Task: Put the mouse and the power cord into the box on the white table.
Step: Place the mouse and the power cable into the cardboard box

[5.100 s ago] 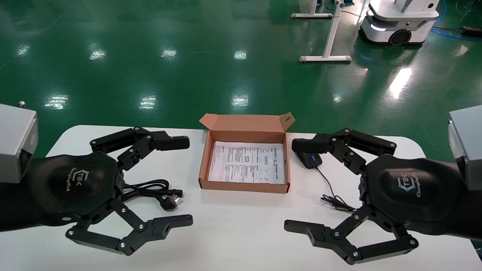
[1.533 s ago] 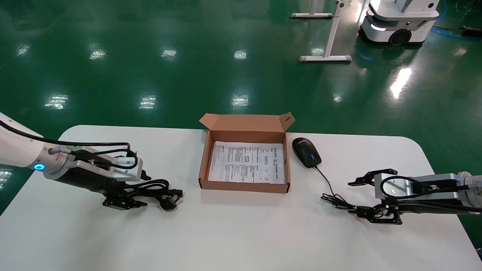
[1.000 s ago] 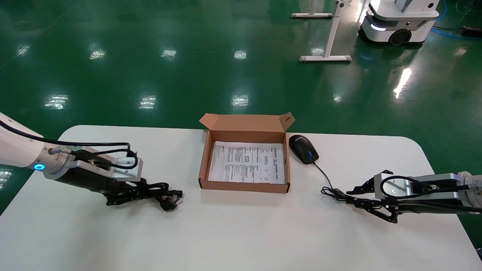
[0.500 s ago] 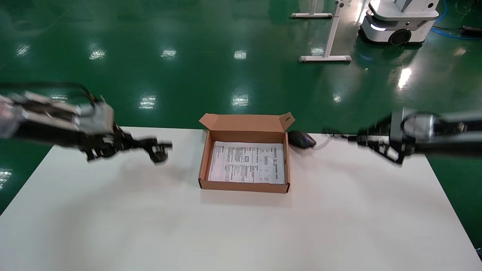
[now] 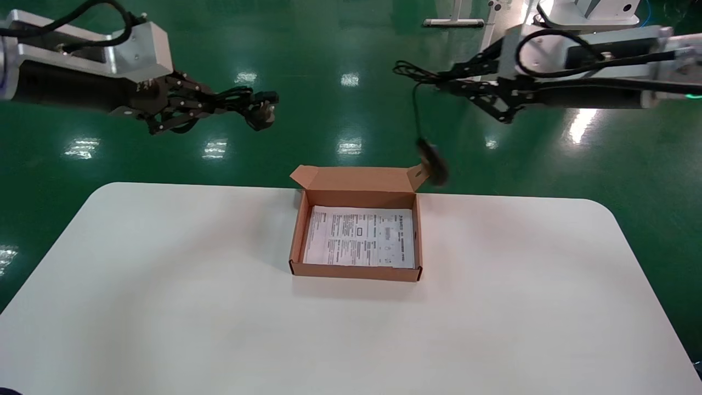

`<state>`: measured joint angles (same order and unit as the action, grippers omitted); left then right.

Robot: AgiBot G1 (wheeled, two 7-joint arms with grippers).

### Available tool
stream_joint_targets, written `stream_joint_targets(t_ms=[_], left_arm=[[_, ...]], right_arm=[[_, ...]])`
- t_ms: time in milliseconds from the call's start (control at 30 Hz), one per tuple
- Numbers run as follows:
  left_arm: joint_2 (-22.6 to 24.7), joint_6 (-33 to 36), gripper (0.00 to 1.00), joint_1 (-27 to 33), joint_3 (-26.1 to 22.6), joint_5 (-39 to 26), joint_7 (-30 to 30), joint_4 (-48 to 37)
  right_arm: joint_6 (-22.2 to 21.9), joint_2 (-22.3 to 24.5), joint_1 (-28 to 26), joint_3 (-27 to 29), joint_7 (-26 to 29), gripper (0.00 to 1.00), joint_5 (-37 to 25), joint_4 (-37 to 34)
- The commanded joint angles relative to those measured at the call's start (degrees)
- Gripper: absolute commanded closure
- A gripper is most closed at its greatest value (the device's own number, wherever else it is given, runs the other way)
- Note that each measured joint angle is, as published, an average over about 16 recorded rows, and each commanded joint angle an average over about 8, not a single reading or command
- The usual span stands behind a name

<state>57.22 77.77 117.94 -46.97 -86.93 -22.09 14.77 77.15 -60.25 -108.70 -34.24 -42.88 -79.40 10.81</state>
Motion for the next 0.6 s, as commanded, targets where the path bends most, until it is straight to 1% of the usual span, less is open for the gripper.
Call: stream_joint_targets(t_ms=[33, 300, 600], left_arm=[[1.0, -0.5, 1.0, 0.6, 0.2, 0.2, -0.1, -0.2], [3.9, -1.4, 1.0, 2.0, 0.9, 1.2, -2.8, -3.2], [5.5, -2.1, 1.0, 2.8, 1.2, 1.7, -6.7, -7.5]], right_arm=[[-0.1, -1.6, -0.1, 0.3, -0.4, 1.0, 0.5, -0.3], [0.1, -5.3, 3.0, -0.4, -3.8, 1.0, 0.0, -1.5], [0.6, -8.2, 5.2, -1.3, -6.9, 1.0, -1.0, -3.1]])
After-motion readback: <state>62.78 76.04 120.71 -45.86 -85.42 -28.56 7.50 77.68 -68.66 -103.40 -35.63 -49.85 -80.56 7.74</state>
